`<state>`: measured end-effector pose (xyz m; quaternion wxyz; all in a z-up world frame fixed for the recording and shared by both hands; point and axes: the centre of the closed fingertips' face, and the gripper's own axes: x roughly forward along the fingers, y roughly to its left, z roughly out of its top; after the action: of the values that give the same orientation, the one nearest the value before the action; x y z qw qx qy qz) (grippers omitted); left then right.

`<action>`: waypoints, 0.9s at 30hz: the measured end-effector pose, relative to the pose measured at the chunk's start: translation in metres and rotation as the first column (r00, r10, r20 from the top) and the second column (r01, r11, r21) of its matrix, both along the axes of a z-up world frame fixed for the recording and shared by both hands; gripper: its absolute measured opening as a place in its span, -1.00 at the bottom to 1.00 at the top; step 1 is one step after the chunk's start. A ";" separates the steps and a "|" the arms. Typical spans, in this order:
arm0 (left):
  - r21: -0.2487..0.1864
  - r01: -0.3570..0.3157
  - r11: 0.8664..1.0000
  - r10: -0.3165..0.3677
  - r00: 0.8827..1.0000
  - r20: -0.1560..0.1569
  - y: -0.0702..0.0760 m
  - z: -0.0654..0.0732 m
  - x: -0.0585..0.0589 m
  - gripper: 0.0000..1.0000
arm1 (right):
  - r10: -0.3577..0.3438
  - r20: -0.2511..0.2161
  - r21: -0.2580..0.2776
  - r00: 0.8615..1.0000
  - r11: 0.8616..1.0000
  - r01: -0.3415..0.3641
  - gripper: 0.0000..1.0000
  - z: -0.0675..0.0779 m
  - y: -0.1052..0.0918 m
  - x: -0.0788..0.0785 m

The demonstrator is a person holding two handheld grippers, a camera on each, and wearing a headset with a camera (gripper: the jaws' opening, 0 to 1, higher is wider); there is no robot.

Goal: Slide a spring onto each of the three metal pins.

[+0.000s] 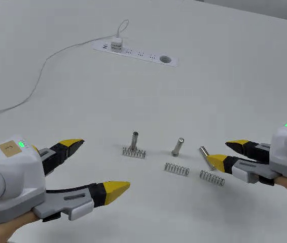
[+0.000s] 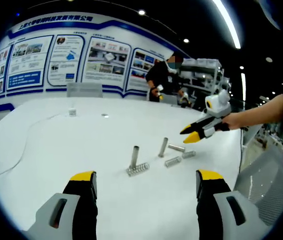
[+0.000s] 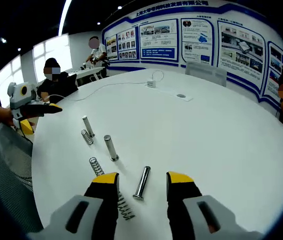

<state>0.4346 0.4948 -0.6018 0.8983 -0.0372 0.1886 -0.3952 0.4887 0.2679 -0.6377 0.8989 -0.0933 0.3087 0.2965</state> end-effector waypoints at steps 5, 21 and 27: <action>0.012 -0.001 1.000 0.001 1.000 -0.011 0.002 -0.004 -0.001 0.66 | 0.025 -0.031 -0.025 0.999 0.999 -0.026 -0.27 -0.010 0.001 0.001; 0.025 -0.019 1.000 0.020 0.999 -0.036 0.007 -0.010 0.001 0.62 | 0.012 -0.118 -0.045 0.993 0.999 -0.018 -0.58 -0.036 0.014 0.022; 0.028 -0.013 1.000 0.015 0.999 -0.039 0.006 -0.012 0.000 0.61 | 0.022 -0.156 -0.085 0.988 0.996 -0.036 -0.67 -0.042 0.016 0.020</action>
<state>0.4348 0.5013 -0.6142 0.8976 -0.0340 0.2113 -0.3855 0.5084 0.2841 -0.6795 0.8629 -0.1139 0.3888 0.3020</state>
